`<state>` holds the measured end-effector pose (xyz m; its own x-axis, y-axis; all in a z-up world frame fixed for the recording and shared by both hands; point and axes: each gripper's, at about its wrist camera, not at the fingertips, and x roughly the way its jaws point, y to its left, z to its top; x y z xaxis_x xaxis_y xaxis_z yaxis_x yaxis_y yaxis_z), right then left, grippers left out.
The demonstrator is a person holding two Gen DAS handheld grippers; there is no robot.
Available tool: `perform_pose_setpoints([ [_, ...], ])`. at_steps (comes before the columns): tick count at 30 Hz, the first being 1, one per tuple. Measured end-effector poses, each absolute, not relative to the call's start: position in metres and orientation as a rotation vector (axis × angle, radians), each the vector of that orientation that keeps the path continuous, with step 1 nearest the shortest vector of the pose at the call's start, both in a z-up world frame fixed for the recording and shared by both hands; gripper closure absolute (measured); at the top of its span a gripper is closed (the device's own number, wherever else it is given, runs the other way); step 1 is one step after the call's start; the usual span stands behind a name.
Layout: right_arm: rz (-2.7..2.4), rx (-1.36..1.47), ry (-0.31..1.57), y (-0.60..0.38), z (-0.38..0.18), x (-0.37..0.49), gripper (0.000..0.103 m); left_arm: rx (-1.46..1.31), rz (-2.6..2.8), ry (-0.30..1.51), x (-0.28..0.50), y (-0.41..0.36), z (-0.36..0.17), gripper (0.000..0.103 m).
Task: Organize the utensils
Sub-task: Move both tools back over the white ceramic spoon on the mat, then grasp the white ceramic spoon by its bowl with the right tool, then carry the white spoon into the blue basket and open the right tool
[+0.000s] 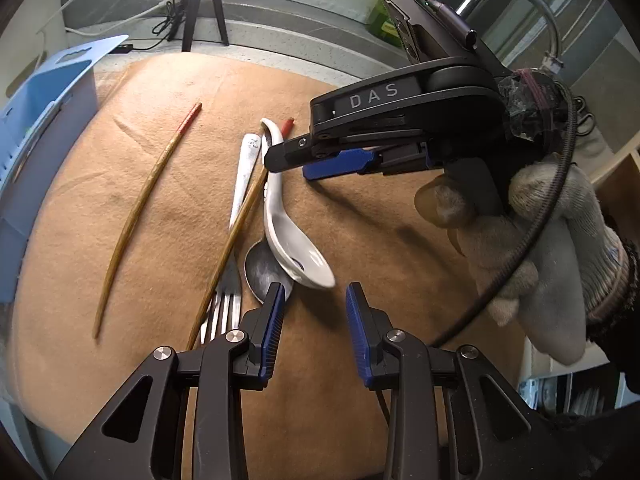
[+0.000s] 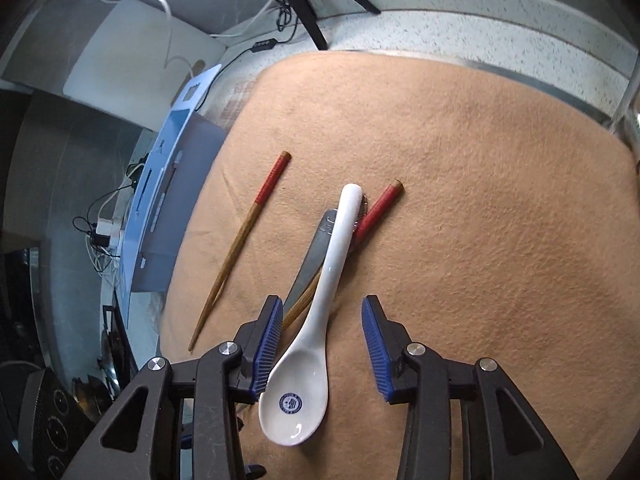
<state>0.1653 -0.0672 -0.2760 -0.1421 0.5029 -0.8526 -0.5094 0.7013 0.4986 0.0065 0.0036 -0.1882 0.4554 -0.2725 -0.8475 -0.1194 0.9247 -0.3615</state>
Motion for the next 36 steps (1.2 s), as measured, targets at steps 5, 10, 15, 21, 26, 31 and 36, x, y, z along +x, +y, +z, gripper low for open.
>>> perform_pose_setpoints([
  [5, 0.869, 0.015, 1.49, -0.066, -0.282, 0.168, 0.073, -0.388, -0.077, 1.123, 0.015, 0.001, -0.2, 0.073],
  [10, 0.866, 0.023, 1.5, -0.06, -0.285, 0.171, 0.078, -0.378, -0.078, 1.135, 0.021, -0.003, -0.205, 0.073],
  [15, 0.856, 0.045, 1.523, -0.06, -0.291, 0.174, 0.09, -0.385, -0.086, 1.14, 0.025, -0.006, -0.208, 0.073],
  [21, 0.845, 0.073, 1.524, -0.064, -0.292, 0.174, 0.09, -0.395, -0.091, 1.137, 0.033, -0.008, -0.213, 0.076],
  [26, 0.825, 0.106, 1.524, -0.072, -0.288, 0.175, 0.09, -0.405, -0.109, 1.121, 0.031, -0.005, -0.209, 0.081],
  [31, 0.824, 0.136, 1.505, -0.077, -0.276, 0.174, 0.091, -0.407, -0.118, 1.1, 0.031, 0.005, -0.205, 0.083],
  [36, 0.819, 0.151, 1.479, -0.075, -0.264, 0.17, 0.091, -0.398, -0.124, 1.084, 0.028, 0.013, -0.197, 0.084],
])
